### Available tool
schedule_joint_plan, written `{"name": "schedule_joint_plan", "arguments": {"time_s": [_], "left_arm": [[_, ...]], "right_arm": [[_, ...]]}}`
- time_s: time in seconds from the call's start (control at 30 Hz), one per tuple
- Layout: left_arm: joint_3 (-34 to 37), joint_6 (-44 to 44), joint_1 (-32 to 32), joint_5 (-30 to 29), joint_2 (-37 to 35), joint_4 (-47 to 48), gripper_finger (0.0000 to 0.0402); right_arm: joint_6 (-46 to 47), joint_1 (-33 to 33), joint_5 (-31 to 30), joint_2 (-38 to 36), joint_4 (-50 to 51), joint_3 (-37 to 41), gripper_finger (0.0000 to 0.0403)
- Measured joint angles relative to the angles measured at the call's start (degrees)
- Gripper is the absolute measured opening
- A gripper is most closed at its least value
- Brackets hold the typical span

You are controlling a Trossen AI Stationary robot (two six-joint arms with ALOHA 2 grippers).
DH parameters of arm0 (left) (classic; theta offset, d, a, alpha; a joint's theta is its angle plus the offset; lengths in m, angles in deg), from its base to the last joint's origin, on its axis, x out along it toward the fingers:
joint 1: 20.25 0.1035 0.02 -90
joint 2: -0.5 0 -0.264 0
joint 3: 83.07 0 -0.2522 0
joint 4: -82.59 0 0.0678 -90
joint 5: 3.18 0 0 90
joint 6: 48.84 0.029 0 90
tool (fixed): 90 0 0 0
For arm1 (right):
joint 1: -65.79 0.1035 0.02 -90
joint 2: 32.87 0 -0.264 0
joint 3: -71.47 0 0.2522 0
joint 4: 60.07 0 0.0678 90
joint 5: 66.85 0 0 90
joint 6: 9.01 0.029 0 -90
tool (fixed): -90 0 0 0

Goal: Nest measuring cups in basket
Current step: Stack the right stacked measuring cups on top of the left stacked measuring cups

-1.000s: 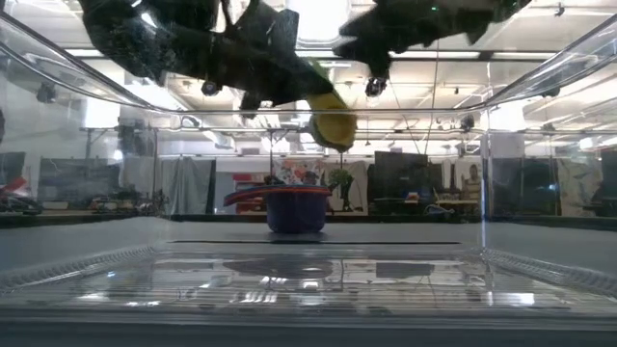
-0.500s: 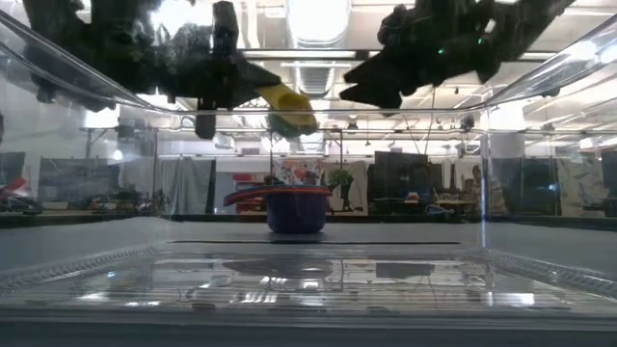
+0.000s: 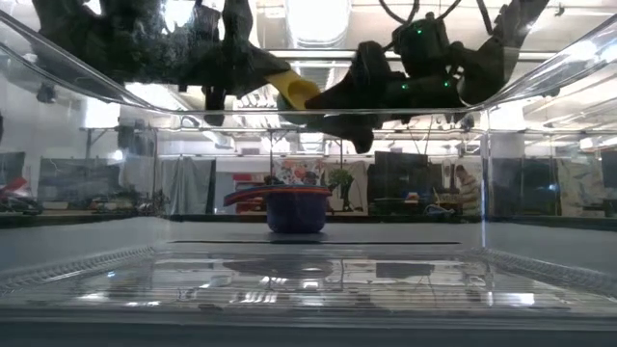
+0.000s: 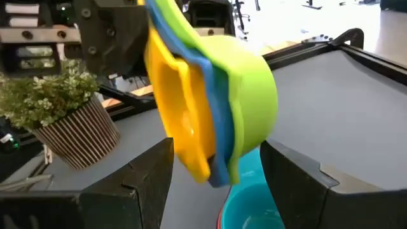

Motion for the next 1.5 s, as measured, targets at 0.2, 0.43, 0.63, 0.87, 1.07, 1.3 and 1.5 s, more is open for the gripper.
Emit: {"name": "schedule_joint_plan", "arguments": {"time_s": [0.2,0.43,0.63,0.87,1.07,1.3,1.5], "left_arm": [[0.3,-0.2,-0.2,0.3,0.5,0.0,0.0009],[0.6,-0.2,-0.4,0.3,0.5,-0.2,0.0009],[0.2,0.0,-0.3,-0.9,0.7,1.0,0.0008],[0.7,2.0,-0.4,0.7,0.6,2.7,0.0079],[0.5,1.7,-0.4,0.4,0.5,2.6,0.0087],[0.6,1.5,-0.2,-0.3,0.5,2.8,0.0015],[0.6,1.5,-0.2,2.5,0.5,2.8,0.0008]], "right_arm": [[-0.2,0.0,0.0,0.2,-1.8,-0.3,0.0219],[-0.5,0.0,-0.5,-0.7,-1.5,-0.3,0.0154],[-1.8,-0.1,-3.5,-0.7,0.4,-0.5,0.0052],[-2.9,0.0,-1.8,-1.5,7.2,-1.0,0.0012],[-3.5,-0.1,-2.2,-2.1,9.3,-1.8,0.001],[-4.1,-0.1,-2.8,-2.9,11.1,-2.1,0.0028],[-8.7,0.1,-1.8,-3.0,10.7,-2.1,0.0117]]}}
